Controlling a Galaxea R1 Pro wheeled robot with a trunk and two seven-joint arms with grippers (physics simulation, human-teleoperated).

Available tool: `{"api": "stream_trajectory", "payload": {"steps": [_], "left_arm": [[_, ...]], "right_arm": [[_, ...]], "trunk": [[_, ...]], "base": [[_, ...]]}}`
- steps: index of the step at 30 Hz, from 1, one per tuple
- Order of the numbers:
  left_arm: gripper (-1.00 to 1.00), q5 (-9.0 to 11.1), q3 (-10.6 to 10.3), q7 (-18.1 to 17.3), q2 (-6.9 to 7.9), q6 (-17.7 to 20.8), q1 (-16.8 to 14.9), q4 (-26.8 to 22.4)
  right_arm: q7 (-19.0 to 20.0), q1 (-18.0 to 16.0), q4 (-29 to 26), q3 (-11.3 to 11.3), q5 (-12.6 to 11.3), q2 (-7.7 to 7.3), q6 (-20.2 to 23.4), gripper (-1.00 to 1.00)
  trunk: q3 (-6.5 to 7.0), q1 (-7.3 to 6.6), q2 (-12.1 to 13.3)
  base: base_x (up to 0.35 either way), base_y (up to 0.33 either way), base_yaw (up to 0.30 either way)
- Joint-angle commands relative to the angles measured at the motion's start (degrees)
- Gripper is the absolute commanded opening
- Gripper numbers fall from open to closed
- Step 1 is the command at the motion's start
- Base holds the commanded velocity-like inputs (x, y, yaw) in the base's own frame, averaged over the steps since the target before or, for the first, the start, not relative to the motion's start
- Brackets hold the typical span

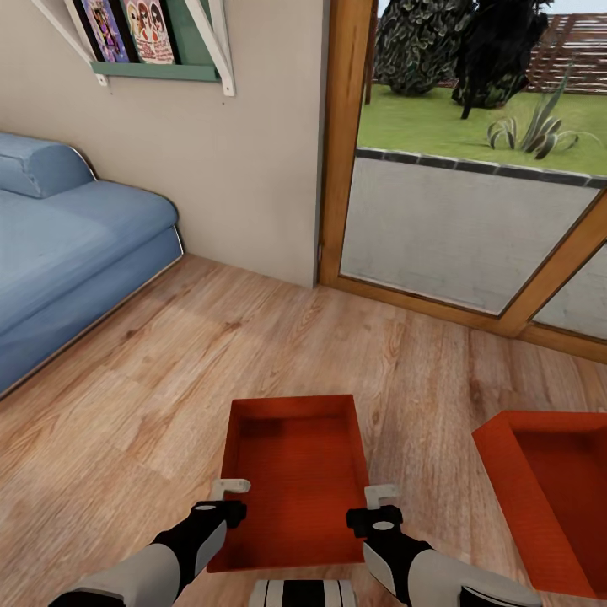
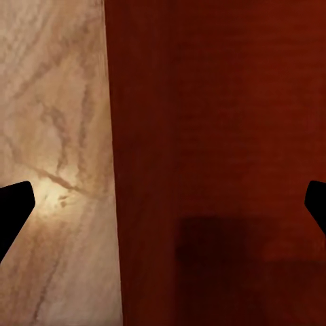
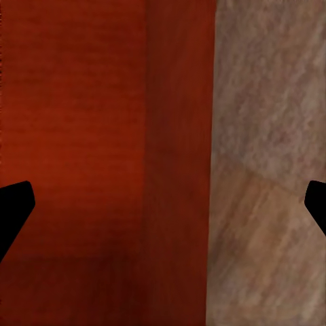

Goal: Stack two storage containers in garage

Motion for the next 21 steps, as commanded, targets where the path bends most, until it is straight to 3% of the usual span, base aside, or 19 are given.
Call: {"api": "stream_trajectory", "payload": {"steps": [1, 4, 7, 21], "left_arm": [[1.00, 0.60, -0.47, 0.32, 0.22, 0.34, 0.01, -0.10], [1.00, 1.52, -0.38, 0.36, 2.02, 0.36, 0.01, -0.07], [1.00, 3.52, -0.36, 0.36, 2.66, 0.36, 0.01, -0.06], [1.00, 4.73, -0.30, 0.30, 2.49, 0.45, 0.01, -0.06]], "right_arm": [[-0.20, -0.01, -0.04, 0.49, -0.56, 0.00, -0.15, 1.00], [-0.20, -0.01, -0.03, 0.59, -0.50, 0.01, -0.09, 1.00], [-0.20, -0.01, -0.04, 0.61, -0.44, 0.01, 0.05, 1.00], [-0.20, -0.01, -0.01, 0.67, -0.40, 0.01, 0.21, 1.00]], "trunk": [[-0.04, -0.01, -0.01], [-0.04, -0.01, -0.01], [-0.04, -0.01, -0.01], [-0.04, -0.01, -0.01]], "base": [[0.000, 0.000, 0.000], [0.000, 0.000, 0.000], [0.000, 0.000, 0.000], [0.000, 0.000, 0.000]]}}
